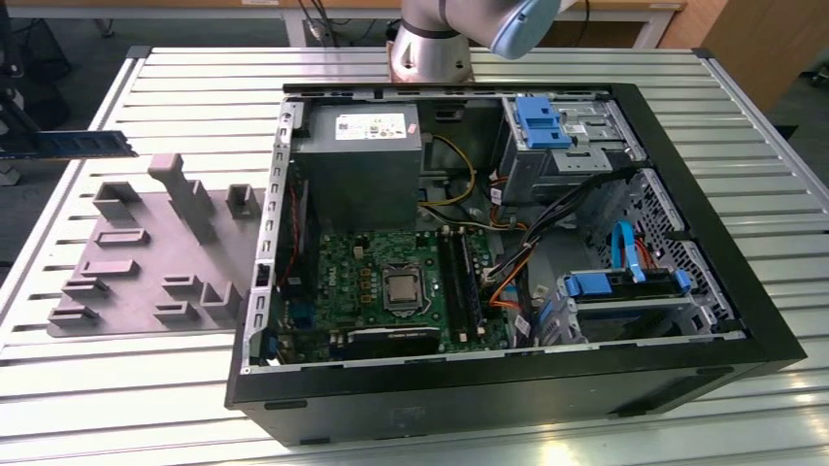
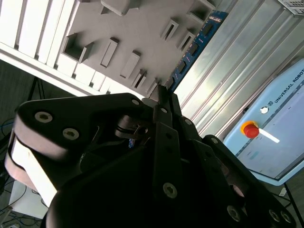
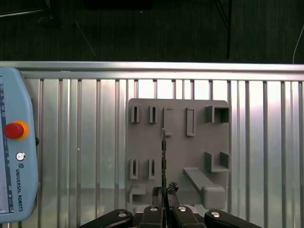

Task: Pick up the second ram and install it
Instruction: 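Pick up the second ram and move it above second insertion slot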

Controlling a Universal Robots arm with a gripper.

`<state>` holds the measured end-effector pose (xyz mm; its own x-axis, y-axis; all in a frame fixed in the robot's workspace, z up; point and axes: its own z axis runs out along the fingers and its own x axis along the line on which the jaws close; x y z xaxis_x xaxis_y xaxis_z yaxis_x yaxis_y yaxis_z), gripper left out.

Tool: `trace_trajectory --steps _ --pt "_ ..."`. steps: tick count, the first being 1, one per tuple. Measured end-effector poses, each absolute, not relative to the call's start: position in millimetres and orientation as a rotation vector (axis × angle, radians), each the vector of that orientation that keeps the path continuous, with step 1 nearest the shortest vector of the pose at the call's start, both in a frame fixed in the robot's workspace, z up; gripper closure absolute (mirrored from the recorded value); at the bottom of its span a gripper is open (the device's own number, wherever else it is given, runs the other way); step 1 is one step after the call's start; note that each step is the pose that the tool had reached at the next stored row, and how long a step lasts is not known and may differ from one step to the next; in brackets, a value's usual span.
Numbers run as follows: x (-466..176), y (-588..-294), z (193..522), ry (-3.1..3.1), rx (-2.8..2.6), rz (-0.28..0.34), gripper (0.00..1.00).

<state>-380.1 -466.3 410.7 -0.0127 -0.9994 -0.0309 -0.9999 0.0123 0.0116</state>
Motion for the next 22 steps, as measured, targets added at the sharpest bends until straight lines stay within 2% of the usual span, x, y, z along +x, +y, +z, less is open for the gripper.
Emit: trace_trajectory --steps 22 --pt "-374.7 -466.3 410.7 2.225 -2.198 0.047 0.86"
